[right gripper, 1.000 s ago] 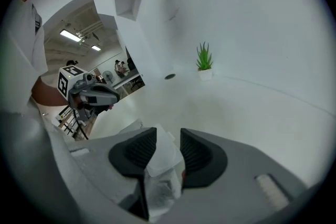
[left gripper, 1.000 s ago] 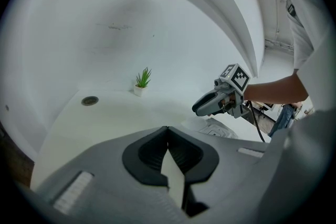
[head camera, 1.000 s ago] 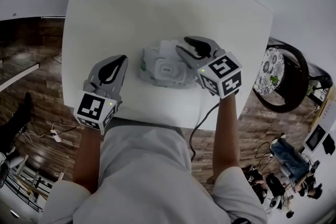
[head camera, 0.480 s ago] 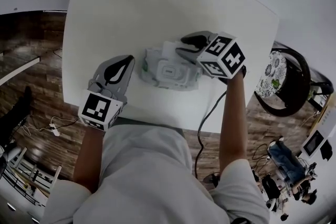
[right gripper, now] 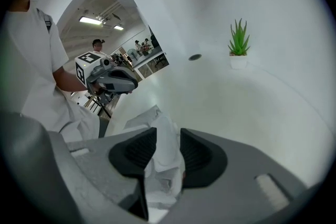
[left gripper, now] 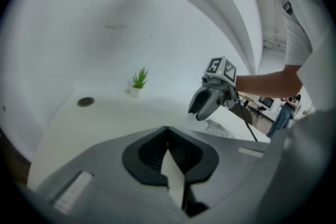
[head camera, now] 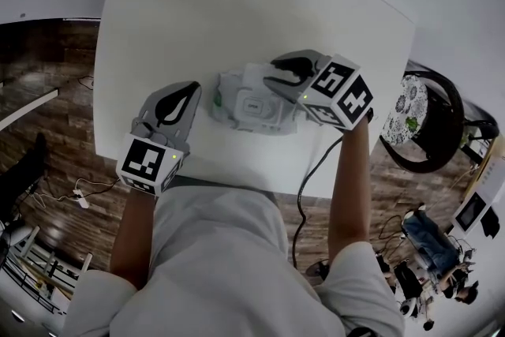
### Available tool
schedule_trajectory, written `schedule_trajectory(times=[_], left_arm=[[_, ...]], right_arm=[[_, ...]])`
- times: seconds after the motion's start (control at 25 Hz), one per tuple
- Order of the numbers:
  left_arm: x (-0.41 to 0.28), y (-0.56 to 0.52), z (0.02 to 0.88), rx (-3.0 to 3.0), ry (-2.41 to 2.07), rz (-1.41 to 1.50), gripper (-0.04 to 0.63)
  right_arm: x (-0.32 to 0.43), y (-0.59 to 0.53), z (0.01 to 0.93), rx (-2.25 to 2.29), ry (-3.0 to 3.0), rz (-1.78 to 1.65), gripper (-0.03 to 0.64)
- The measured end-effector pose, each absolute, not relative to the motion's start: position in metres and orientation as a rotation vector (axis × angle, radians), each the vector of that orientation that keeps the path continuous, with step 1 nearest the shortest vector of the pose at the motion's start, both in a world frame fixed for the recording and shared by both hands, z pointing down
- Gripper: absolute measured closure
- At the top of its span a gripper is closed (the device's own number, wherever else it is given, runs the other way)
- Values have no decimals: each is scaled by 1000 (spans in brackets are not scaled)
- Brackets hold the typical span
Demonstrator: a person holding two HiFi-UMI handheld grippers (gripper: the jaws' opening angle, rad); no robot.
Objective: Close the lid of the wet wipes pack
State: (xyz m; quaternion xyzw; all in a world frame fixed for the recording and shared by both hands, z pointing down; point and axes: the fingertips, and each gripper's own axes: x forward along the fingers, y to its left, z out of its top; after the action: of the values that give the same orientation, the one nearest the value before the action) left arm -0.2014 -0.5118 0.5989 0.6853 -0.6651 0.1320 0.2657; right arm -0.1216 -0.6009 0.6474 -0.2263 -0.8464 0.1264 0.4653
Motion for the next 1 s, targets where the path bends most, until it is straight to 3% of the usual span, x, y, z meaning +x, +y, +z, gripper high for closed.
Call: schedule_trajectory(times=[1.0], left_arm=[[-179, -476, 568, 1924, -1825, 357, 595]], right_arm=[[-82, -534, 622, -477, -2160, 296, 471]])
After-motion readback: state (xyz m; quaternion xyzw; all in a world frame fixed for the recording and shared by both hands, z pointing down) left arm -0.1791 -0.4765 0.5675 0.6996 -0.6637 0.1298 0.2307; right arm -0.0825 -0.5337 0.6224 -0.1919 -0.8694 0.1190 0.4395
